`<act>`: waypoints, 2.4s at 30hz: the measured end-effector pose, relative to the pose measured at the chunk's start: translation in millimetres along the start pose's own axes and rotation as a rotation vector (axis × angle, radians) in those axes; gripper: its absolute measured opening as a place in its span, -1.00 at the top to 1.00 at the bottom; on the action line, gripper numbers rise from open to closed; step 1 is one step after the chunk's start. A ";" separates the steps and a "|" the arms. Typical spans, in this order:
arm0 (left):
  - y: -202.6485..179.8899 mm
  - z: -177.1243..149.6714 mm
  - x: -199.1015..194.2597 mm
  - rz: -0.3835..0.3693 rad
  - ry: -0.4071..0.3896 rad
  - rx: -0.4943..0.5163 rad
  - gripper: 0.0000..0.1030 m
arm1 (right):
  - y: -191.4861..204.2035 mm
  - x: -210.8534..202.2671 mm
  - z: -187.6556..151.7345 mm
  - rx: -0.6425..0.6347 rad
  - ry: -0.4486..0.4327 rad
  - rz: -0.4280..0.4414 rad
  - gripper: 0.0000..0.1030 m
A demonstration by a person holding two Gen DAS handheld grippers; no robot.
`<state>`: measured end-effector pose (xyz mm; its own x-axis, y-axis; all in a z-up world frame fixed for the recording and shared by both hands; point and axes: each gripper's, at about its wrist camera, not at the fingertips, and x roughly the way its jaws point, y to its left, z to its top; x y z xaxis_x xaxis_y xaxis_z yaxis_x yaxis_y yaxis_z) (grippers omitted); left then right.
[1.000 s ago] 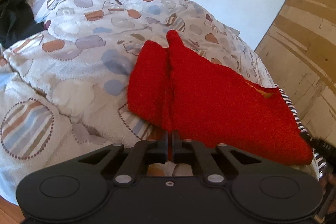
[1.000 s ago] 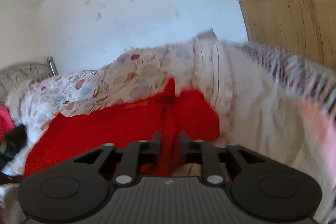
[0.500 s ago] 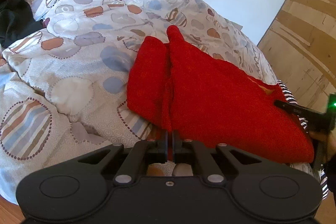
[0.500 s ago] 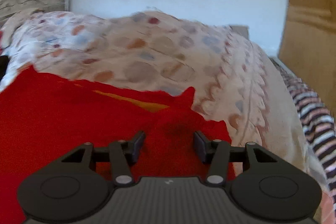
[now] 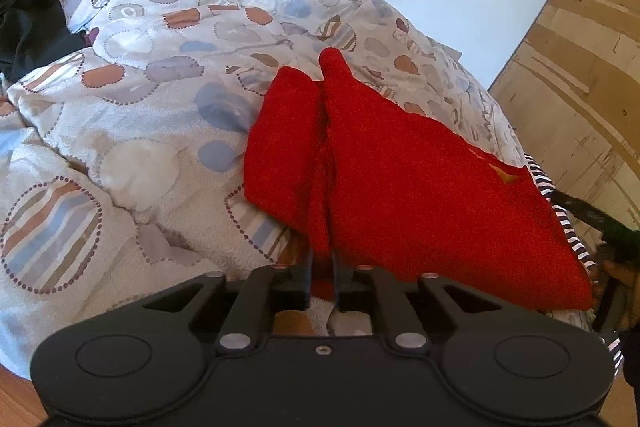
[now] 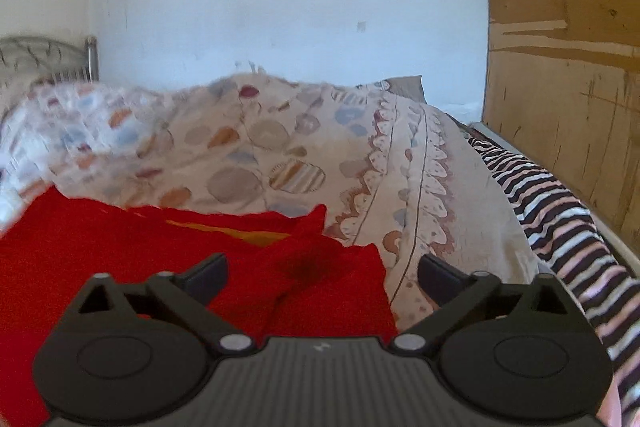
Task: Fold small clothes
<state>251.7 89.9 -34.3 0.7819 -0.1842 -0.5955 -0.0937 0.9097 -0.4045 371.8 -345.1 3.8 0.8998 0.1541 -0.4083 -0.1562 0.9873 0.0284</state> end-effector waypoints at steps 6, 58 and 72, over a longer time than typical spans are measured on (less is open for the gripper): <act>-4.6 -4.9 -16.8 -0.015 -0.027 -0.006 -0.45 | 24.3 -51.3 -14.6 -0.001 -0.079 0.015 -1.00; 18.2 -32.5 3.1 -0.216 -0.015 -0.479 -0.99 | 140.5 -38.3 -78.9 -0.205 -0.014 -0.099 -0.99; 5.6 -6.6 53.9 -0.205 -0.048 -0.507 -0.99 | 126.7 -39.8 -83.7 -0.141 -0.048 -0.037 -1.00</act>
<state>289.2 82.6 -73.3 0.8416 -0.3107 -0.4418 -0.2126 0.5613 -0.7998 282.1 -229.3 -52.7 0.9238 0.1230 -0.3627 -0.1757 0.9776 -0.1160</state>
